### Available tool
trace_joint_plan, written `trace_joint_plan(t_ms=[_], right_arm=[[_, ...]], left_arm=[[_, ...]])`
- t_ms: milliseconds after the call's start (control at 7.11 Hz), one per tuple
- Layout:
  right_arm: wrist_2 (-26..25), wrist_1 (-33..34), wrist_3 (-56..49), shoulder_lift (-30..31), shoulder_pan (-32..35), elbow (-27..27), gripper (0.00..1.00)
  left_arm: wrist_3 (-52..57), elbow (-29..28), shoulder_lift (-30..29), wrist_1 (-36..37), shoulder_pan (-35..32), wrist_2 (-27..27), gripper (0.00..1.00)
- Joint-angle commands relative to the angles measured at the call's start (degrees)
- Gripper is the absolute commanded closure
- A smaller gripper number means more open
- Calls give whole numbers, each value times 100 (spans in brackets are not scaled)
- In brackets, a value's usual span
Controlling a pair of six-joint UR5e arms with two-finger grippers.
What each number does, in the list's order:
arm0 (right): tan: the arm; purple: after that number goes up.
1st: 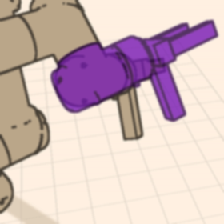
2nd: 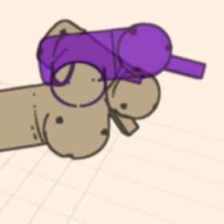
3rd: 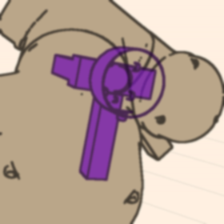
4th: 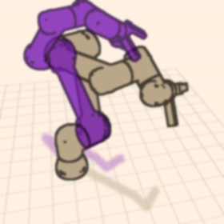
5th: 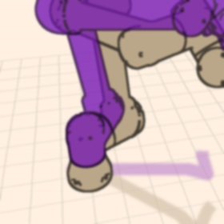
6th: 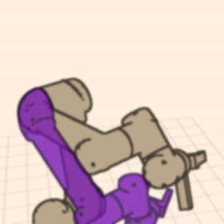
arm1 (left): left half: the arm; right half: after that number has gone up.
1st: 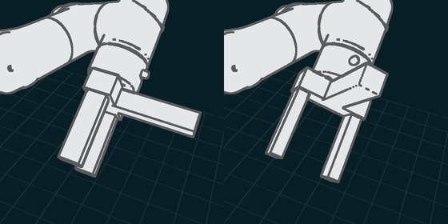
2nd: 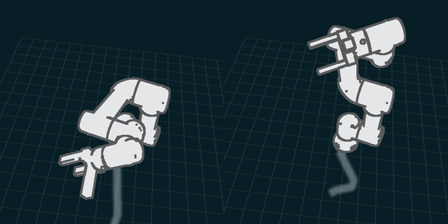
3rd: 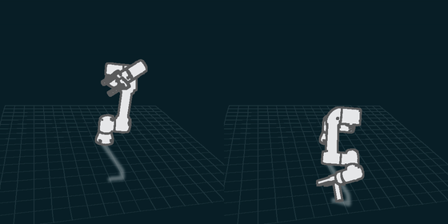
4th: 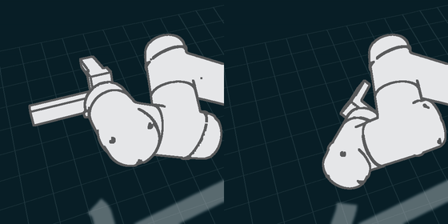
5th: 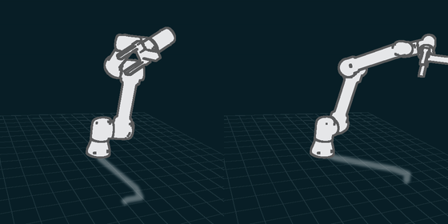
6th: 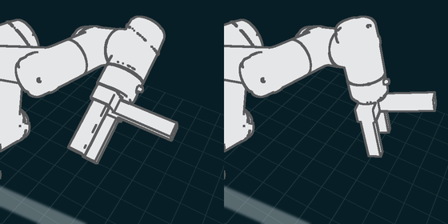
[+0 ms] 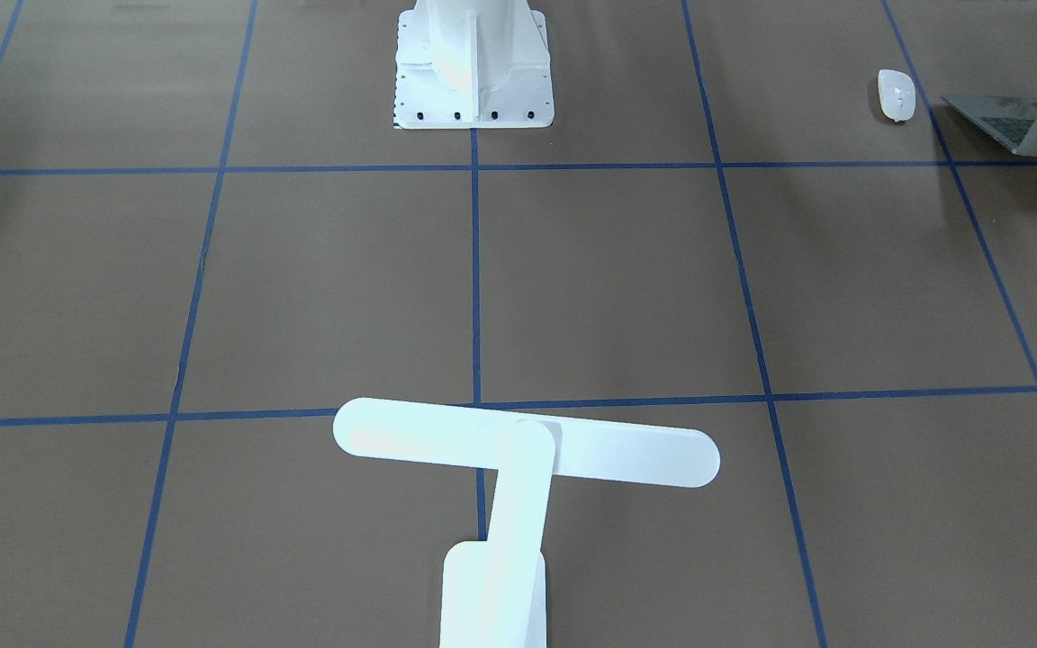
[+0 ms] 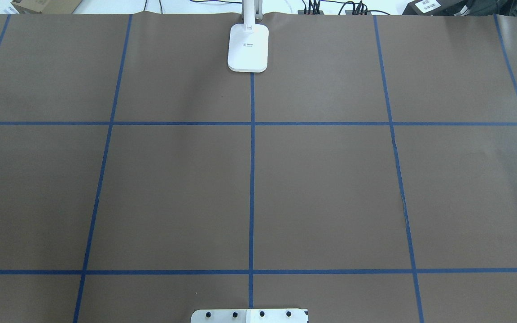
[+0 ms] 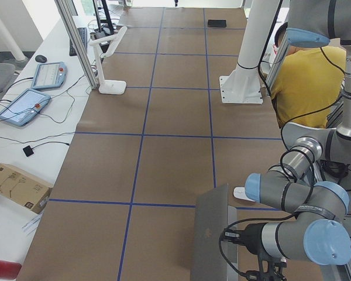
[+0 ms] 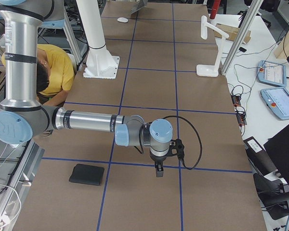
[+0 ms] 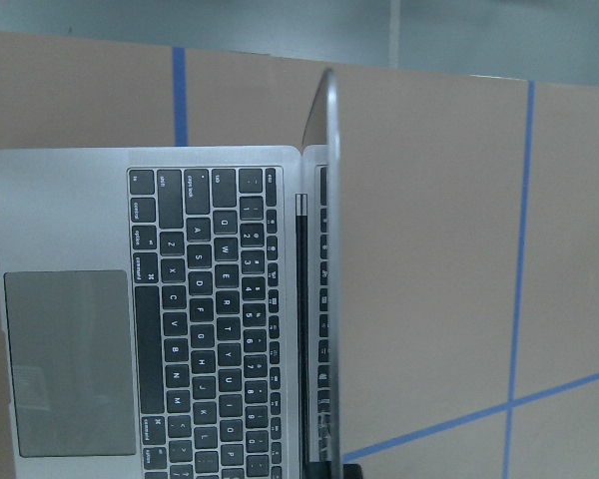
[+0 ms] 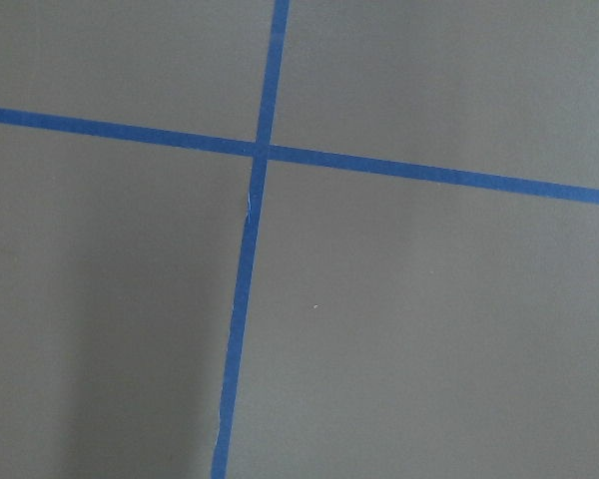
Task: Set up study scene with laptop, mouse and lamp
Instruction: 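Grasp the open silver laptop by its screen edge with the left gripper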
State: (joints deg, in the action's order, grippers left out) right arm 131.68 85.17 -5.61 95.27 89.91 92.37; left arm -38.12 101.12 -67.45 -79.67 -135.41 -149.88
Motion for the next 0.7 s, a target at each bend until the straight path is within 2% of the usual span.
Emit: trace_joint_plan(t_ms=[0,281,563], right_arm=[[16,0,7,0,0,0,0],[25,0,-2,-8,0,0,0],[25,0,7,-9,0,0,0]], left_arm=[[-852,327,-495,-13,592,-182,100],[-1590,627,-1092,-13,1329,-173,100],[-2520,654,-1943,-13,2050,-155,100]])
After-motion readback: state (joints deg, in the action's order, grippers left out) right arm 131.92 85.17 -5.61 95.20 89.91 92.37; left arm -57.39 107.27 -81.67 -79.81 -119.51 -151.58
